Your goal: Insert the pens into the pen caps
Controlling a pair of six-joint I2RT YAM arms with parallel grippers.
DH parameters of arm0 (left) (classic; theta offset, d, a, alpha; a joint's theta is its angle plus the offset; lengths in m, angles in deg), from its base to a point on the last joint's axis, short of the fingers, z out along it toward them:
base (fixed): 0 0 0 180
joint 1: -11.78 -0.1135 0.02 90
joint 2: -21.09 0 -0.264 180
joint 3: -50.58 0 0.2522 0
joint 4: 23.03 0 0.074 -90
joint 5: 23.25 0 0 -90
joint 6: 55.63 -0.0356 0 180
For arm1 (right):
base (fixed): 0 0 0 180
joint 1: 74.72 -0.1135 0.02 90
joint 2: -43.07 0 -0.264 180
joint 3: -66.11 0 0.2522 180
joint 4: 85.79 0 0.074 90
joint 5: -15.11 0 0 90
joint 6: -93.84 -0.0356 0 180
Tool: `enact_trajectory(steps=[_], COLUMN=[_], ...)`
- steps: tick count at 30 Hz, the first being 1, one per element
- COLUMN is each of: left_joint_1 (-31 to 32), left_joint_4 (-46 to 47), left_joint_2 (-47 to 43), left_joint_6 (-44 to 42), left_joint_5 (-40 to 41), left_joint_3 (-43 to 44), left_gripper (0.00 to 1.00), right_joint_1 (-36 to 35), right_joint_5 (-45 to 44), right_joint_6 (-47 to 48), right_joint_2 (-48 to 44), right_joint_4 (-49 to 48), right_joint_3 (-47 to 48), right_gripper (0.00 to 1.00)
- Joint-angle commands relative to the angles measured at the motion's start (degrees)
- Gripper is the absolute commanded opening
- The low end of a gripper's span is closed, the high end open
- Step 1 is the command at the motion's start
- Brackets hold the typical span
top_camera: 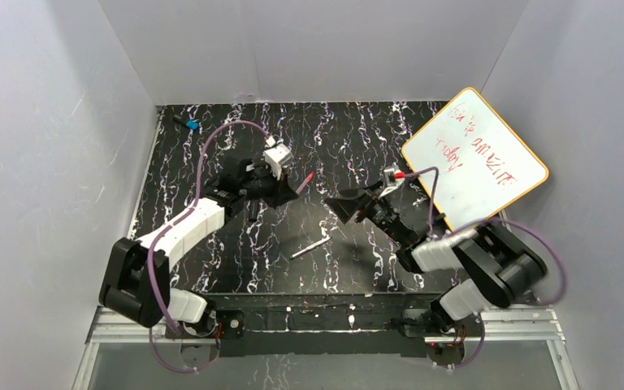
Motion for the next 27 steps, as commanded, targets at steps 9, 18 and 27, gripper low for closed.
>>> enact_trajectory(steps=[9,18,27], left_joint_1=[-0.65,-0.65,-0.65], left_joint_4=[32.16,30.38,30.84], left_joint_2=[-6.66,-8.28,-7.77], left_joint_6=[29.05,27.94,28.83], left_joint_5=[-18.86,-19.19,-20.89], left_joint_3=[-7.21,-8.14,-8.60], left_gripper=[0.00,0.00,0.00], right_joint_1=[-0.36,-0.39,-0.52], right_joint_5=[6.55,9.68,10.56], right_joint_6=[-10.49,-10.92,-11.74], right_joint_2=[12.61,11.57,12.23], right_joint_4=[-23.91,-23.88,-23.92], right_joint_3=[12.97,15.49,17.03], right_gripper=[0.81,0.76,0.67])
